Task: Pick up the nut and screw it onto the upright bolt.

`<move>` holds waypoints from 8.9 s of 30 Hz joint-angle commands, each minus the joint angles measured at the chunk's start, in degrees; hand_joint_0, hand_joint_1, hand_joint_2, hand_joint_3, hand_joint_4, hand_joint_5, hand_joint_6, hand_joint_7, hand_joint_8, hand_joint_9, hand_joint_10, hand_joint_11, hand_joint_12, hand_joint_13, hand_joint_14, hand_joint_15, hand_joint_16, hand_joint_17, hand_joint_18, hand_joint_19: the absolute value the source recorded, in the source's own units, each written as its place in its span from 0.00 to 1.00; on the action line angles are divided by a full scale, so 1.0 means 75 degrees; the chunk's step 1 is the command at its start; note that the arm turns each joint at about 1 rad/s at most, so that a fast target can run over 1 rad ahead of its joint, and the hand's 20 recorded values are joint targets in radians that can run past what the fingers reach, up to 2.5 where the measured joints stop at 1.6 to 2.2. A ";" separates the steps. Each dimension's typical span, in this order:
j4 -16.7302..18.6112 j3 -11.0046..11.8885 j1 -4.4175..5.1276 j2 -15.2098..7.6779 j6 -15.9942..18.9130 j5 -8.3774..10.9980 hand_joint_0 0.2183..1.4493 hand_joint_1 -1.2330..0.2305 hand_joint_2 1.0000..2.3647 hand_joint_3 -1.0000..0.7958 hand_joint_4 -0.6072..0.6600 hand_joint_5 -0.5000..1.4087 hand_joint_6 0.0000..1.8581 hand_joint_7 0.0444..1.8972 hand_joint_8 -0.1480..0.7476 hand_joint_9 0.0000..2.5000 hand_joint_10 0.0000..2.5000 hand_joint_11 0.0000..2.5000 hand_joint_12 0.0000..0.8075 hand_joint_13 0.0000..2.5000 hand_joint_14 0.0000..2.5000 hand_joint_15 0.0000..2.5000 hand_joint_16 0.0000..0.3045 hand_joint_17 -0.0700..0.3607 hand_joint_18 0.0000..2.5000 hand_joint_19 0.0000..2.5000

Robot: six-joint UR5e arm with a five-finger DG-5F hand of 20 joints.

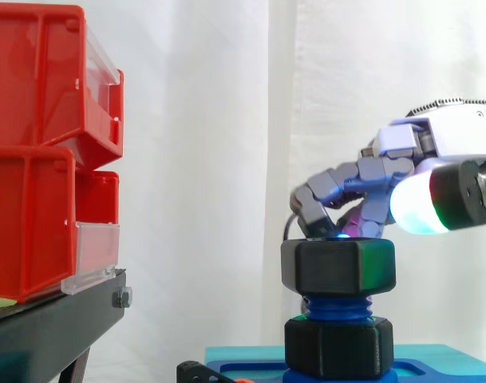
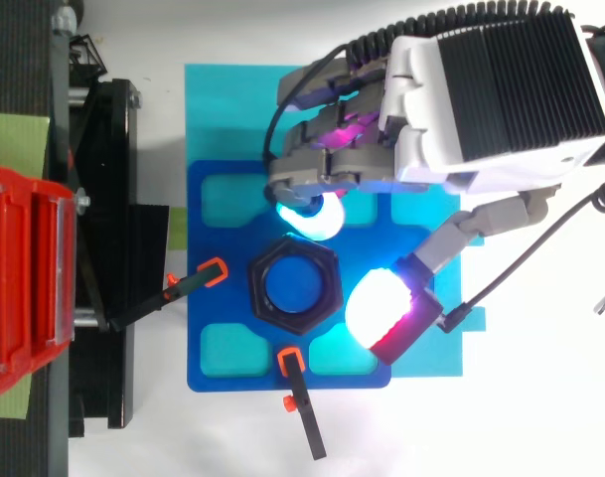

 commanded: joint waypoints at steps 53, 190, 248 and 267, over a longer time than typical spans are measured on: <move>0.0843 0.0248 -0.0019 -0.0229 0.0451 -0.0841 0.20 0.74 0.00 0.28 0.59 0.18 0.27 0.28 0.39 0.21 0.00 0.00 0.38 0.08 0.00 0.00 0.12 0.35 0.00 0.00; 0.1979 -0.0244 -0.0336 -0.0241 0.0838 -0.1368 0.22 0.70 0.00 0.28 0.63 0.20 0.27 0.37 0.44 0.33 0.00 0.00 0.38 0.23 0.00 0.00 0.11 0.34 0.13 0.00; 0.0831 0.1233 -0.0488 -0.0229 0.0861 -0.1731 0.22 0.70 0.00 0.28 0.65 0.21 0.27 0.35 0.45 0.44 0.00 0.00 0.37 0.29 0.00 0.00 0.12 0.35 0.22 0.09; 0.3128 -0.0221 -0.0043 -0.0241 0.1365 -0.1696 0.22 0.71 0.00 0.28 0.64 0.20 0.27 0.33 0.44 0.41 0.00 0.00 0.37 0.28 0.00 0.00 0.12 0.35 0.21 0.08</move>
